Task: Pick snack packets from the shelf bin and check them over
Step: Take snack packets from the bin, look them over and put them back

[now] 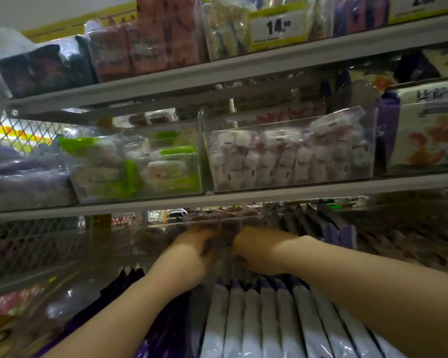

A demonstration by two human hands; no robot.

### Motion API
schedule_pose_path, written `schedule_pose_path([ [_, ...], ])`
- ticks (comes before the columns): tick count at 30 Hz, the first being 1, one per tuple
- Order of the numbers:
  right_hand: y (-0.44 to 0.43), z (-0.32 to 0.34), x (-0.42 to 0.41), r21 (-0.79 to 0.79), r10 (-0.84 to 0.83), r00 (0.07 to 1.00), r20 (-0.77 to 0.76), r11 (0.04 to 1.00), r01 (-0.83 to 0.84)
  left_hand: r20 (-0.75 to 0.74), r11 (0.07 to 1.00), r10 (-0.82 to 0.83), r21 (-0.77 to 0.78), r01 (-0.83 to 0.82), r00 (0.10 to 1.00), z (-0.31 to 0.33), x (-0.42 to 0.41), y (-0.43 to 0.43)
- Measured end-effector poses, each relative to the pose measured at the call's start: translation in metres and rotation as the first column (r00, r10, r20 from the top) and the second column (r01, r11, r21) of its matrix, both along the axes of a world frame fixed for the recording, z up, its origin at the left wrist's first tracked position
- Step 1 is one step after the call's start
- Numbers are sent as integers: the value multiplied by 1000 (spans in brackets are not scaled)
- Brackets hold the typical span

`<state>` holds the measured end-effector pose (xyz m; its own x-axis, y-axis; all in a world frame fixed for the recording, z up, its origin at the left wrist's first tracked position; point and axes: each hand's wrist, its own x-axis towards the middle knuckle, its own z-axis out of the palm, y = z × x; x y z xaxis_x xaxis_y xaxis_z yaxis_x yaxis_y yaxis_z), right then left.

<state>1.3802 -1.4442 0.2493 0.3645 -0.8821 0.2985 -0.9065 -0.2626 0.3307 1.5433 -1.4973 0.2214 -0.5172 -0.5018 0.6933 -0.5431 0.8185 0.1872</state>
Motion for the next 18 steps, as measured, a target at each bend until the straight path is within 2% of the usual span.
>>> schedule_pose_path([
  [3,-14,-7,10,106,72,994,87,991,-81,-43,996,-11,83,15,999,-8,3,-7],
  [7,-27,-10,16,233,55,991,126,969,-84,-98,991,19,136,-6,995,-13,2,-14],
  [18,-38,-18,15,128,96,979,177,985,-119,-147,981,53,191,-24,988,-13,1,-10],
])
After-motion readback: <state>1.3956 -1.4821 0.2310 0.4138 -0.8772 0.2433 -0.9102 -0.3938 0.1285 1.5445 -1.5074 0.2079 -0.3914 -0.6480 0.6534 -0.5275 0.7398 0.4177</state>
